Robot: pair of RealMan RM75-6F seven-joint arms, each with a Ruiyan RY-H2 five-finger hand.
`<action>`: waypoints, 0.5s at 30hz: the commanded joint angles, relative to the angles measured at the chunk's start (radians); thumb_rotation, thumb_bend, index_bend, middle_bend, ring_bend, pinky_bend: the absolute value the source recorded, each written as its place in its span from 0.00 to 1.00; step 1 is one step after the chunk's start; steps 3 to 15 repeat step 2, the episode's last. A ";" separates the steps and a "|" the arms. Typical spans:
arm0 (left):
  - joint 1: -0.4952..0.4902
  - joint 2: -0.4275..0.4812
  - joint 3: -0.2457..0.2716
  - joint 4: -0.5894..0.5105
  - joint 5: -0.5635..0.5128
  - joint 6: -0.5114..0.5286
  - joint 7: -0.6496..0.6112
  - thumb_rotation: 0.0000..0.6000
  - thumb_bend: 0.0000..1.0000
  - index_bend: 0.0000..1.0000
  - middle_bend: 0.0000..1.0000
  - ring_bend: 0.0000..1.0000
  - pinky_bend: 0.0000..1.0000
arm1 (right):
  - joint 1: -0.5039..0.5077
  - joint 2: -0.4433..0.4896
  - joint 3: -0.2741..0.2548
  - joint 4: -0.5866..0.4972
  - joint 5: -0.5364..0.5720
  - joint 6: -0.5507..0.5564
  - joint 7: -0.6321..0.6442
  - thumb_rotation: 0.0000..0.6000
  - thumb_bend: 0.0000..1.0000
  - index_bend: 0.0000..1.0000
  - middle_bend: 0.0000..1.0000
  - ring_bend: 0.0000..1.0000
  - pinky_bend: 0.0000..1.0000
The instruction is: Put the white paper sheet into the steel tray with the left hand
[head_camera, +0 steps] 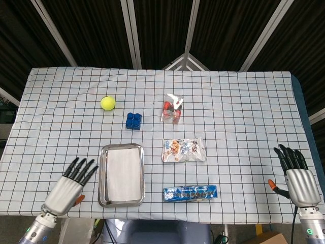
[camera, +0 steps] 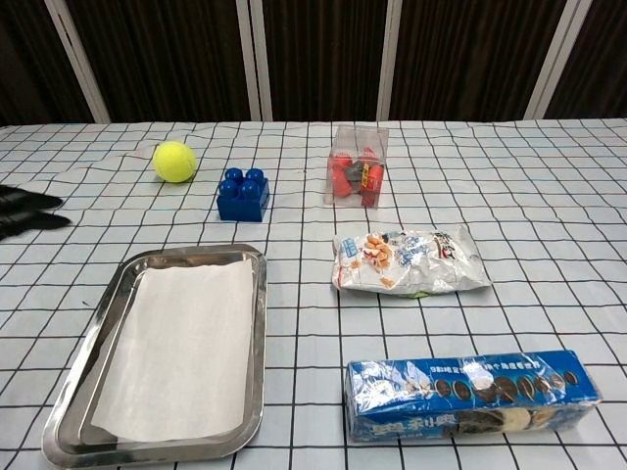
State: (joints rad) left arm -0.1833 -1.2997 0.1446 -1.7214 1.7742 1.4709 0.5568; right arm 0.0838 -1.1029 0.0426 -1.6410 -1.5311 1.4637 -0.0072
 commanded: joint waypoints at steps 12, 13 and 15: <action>0.080 0.055 -0.037 0.028 -0.047 0.137 -0.111 1.00 0.06 0.00 0.00 0.00 0.00 | 0.000 -0.002 -0.001 0.002 -0.003 0.002 -0.002 1.00 0.31 0.00 0.00 0.00 0.00; 0.080 0.055 -0.037 0.028 -0.047 0.137 -0.111 1.00 0.06 0.00 0.00 0.00 0.00 | 0.000 -0.002 -0.001 0.002 -0.003 0.002 -0.002 1.00 0.31 0.00 0.00 0.00 0.00; 0.080 0.055 -0.037 0.028 -0.047 0.137 -0.111 1.00 0.06 0.00 0.00 0.00 0.00 | 0.000 -0.002 -0.001 0.002 -0.003 0.002 -0.002 1.00 0.31 0.00 0.00 0.00 0.00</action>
